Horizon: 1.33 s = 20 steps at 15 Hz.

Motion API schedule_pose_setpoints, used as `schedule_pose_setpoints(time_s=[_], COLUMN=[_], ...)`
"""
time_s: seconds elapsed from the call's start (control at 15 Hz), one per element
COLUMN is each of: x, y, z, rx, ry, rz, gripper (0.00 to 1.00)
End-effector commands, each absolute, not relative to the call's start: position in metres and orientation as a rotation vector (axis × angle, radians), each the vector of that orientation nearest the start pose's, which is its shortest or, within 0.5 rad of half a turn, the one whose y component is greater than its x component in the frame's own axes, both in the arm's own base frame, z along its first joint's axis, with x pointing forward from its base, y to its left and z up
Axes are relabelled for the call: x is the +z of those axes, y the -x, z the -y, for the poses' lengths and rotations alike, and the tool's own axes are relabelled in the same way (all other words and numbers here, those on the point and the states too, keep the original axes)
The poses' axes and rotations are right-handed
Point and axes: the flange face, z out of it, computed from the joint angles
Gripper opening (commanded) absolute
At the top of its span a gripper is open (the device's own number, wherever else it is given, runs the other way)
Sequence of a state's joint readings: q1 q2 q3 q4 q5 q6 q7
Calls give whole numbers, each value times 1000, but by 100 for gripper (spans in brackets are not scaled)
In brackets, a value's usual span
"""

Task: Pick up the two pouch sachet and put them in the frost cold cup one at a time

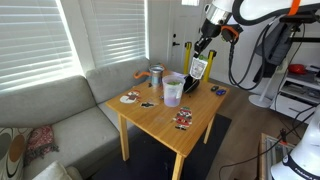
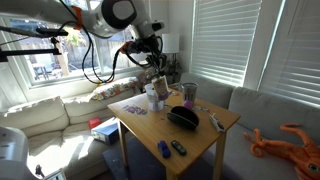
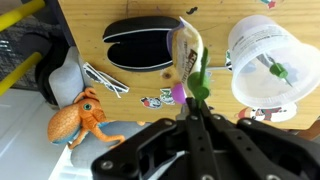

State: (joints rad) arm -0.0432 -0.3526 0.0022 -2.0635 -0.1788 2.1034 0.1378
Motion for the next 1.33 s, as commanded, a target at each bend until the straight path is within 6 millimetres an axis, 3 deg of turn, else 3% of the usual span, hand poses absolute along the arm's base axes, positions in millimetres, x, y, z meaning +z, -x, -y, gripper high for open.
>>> schedule_pose_setpoints(time_s=[0.0, 0.33, 0.6, 0.93, 1.27], x=[622, 647, 657, 655, 644], y=[-482, -489, -492, -496, -501], z=[28, 10, -14, -35, -33], rx=[-652, -919, -967, -972, -945], ry=[3221, 3166, 3032, 2935, 2901], rz=[-192, 121, 304, 521, 629], gripper=[2, 0, 0, 0, 0])
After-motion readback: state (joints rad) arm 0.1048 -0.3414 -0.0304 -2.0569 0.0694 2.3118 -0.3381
